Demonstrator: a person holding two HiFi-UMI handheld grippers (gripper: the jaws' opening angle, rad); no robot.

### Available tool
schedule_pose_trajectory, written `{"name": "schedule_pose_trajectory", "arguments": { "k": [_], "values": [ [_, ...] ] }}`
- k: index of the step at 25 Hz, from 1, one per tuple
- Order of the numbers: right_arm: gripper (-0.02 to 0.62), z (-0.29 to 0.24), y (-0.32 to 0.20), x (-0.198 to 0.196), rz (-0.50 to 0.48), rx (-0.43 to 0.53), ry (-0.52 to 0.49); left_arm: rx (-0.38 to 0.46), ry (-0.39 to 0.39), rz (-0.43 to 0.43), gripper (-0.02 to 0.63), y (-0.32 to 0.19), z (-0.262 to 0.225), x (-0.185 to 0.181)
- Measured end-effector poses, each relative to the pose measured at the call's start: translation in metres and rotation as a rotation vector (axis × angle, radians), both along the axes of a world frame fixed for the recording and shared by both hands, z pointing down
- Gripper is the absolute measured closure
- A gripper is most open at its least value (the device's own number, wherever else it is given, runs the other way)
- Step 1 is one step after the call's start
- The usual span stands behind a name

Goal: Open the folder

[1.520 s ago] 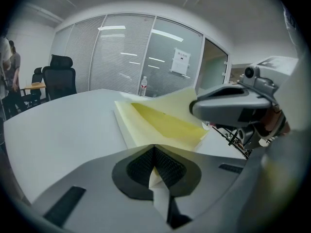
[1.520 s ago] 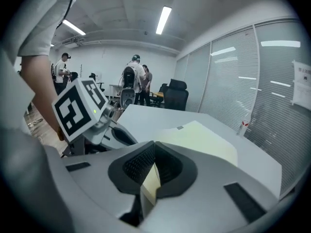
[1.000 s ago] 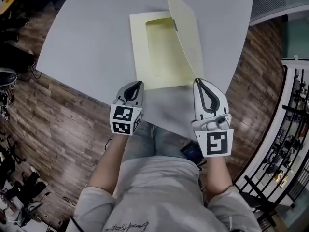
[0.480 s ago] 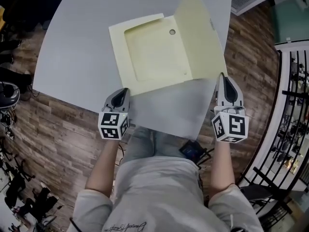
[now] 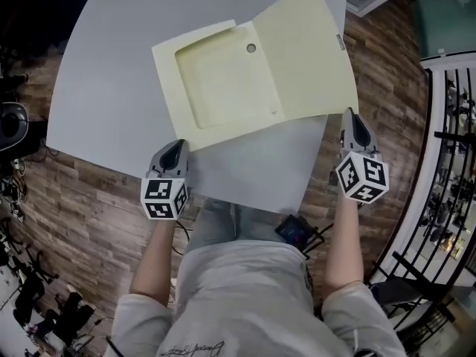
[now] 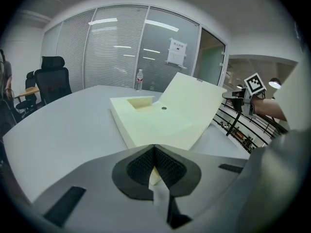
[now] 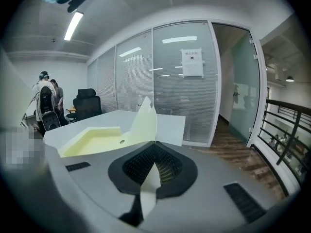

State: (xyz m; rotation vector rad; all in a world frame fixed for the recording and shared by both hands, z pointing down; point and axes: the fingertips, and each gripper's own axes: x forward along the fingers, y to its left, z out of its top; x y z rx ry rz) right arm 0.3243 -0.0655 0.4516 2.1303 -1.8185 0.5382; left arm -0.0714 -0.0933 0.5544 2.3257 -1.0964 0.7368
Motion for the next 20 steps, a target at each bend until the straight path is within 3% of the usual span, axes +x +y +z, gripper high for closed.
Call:
{"name": "schedule_pose_trajectory", "arguments": {
  "k": [11, 20],
  "values": [
    [0.571, 0.101, 0.025, 0.030, 0.120, -0.199, -0.198, 0.013, -0.058, -0.093, 0.597, -0.034, 0.001, -0.045],
    [0.558, 0.148, 0.029, 0.028, 0.180, -0.251, -0.330, 0.029, -0.080, -0.118, 0.597, -0.048, -0.002, -0.059]
  ]
}}
